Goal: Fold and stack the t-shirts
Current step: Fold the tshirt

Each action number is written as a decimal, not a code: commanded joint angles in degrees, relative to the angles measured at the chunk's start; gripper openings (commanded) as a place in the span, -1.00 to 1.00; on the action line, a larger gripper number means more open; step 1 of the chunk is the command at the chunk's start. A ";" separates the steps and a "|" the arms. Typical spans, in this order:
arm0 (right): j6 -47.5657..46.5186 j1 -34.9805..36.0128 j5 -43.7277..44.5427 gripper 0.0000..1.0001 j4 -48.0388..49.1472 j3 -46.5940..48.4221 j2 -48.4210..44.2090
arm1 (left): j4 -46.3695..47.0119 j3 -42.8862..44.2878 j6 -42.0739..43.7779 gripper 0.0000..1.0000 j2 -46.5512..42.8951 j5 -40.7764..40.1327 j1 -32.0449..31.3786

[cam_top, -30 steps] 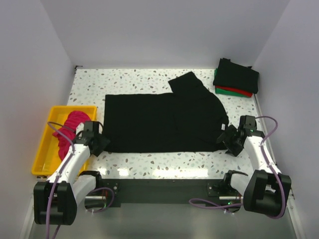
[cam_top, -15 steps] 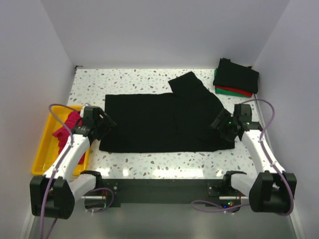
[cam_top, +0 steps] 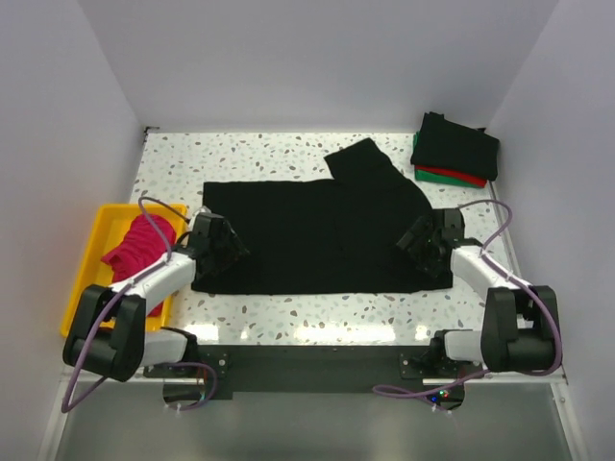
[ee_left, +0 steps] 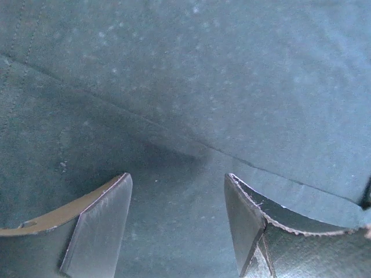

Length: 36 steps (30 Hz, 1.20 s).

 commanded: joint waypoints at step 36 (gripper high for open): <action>-9.12 -9.98 -11.63 0.98 -12.67 7.88 -12.01 | -17.09 15.97 -1.04 0.52 -8.56 -13.75 -3.17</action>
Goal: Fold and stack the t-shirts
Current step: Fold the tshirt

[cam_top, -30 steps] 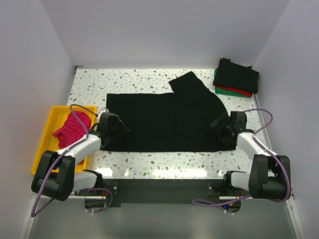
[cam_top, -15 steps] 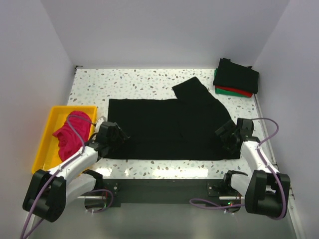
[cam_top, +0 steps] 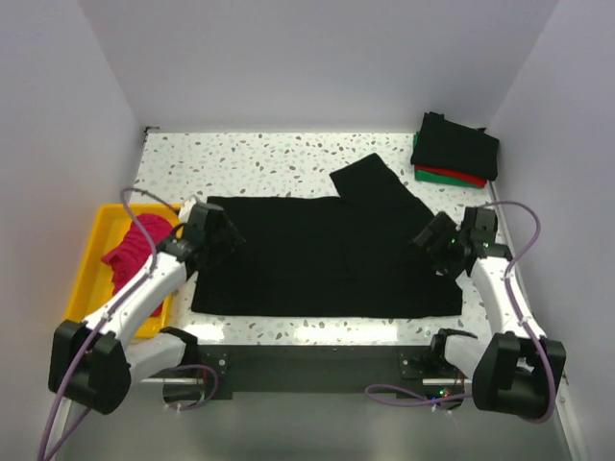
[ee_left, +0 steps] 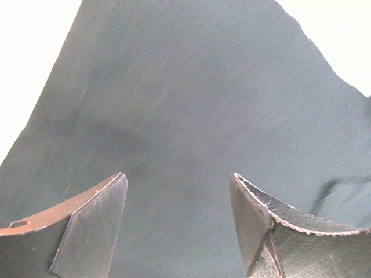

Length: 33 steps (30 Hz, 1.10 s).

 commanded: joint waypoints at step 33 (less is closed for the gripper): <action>-3.48 11.54 -0.42 0.74 23.53 26.35 30.87 | -4.50 56.30 15.00 -0.36 60.76 -21.86 11.31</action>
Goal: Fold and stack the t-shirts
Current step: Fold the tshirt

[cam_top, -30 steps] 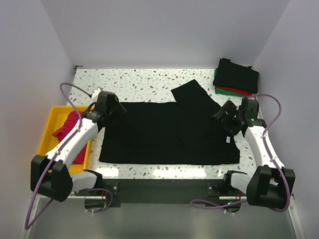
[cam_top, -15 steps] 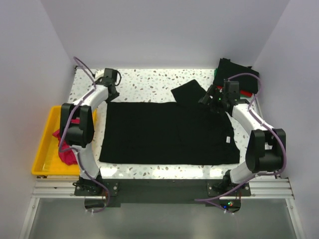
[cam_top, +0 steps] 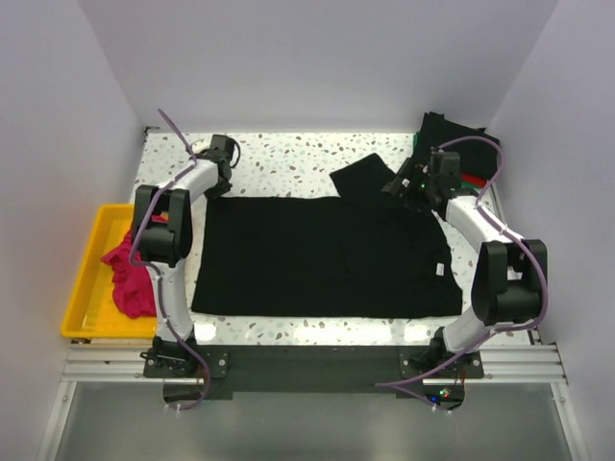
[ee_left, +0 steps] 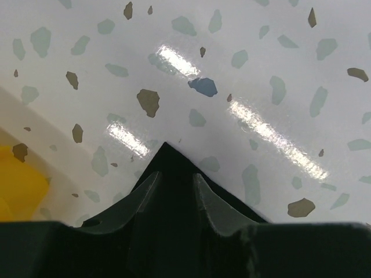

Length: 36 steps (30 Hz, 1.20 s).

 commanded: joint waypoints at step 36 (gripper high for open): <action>-15.44 1.03 9.39 0.69 -8.02 30.75 23.69 | -0.45 3.28 2.30 -0.77 0.84 -4.76 0.12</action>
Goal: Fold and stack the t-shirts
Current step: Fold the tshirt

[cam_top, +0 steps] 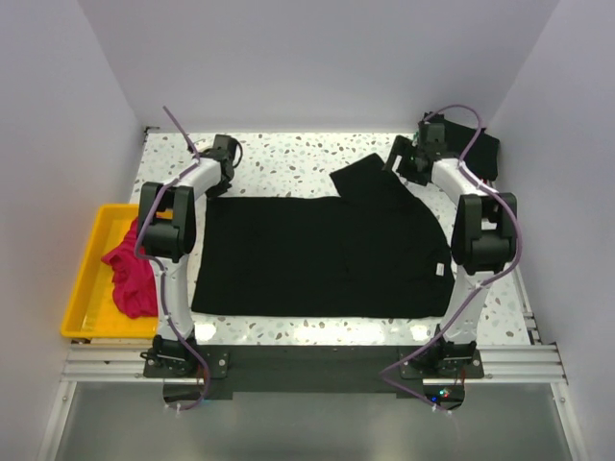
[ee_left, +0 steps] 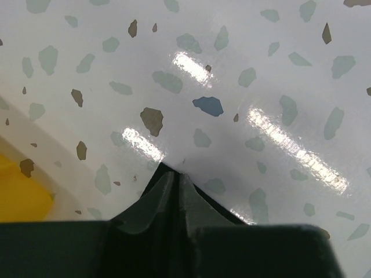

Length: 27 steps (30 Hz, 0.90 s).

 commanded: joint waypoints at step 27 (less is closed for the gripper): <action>-9.75 1.74 5.80 0.70 -7.43 16.57 10.89 | 0.11 -0.08 -0.84 -0.68 0.59 0.67 0.19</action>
